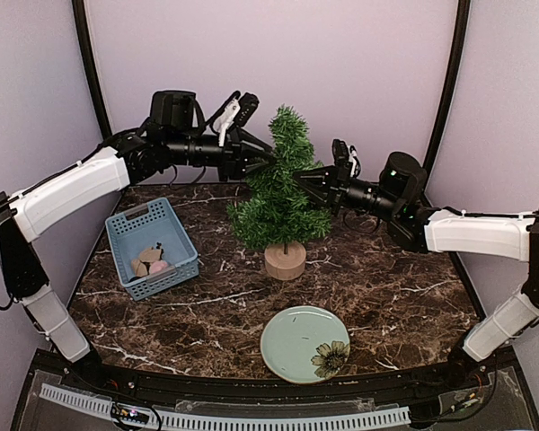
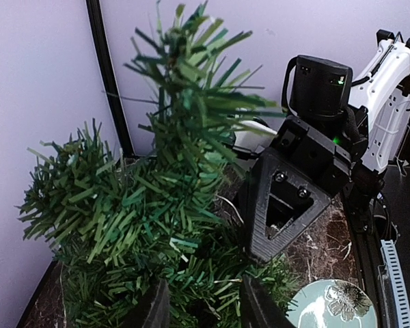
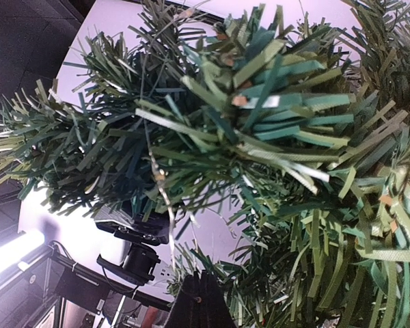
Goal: Decorate the small christmas tree
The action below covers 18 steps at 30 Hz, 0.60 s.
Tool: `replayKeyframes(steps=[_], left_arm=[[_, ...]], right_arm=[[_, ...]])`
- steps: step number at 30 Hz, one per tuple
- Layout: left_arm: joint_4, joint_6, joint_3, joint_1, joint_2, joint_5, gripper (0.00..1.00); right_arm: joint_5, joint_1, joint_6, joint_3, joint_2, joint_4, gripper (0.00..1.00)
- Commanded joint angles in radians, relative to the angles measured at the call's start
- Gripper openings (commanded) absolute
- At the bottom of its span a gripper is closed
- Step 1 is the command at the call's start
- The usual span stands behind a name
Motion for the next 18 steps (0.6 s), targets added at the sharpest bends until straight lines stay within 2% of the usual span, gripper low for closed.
replayKeyframes(steps=[1, 9, 18], left_arm=[[-0.061, 0.052, 0.054, -0.014, 0.018, 0.022, 0.37], [-0.121, 0.070, 0.134, -0.023, 0.085, 0.074, 0.33], [-0.158, 0.078, 0.146, -0.025, 0.101, 0.101, 0.22]], right_arm=[[-0.009, 0.000, -0.013, 0.010, 0.004, 0.036, 0.00], [-0.010, -0.002, -0.013, 0.012, 0.008, 0.035, 0.00], [-0.009, -0.006, -0.007, 0.010, 0.010, 0.044, 0.00]])
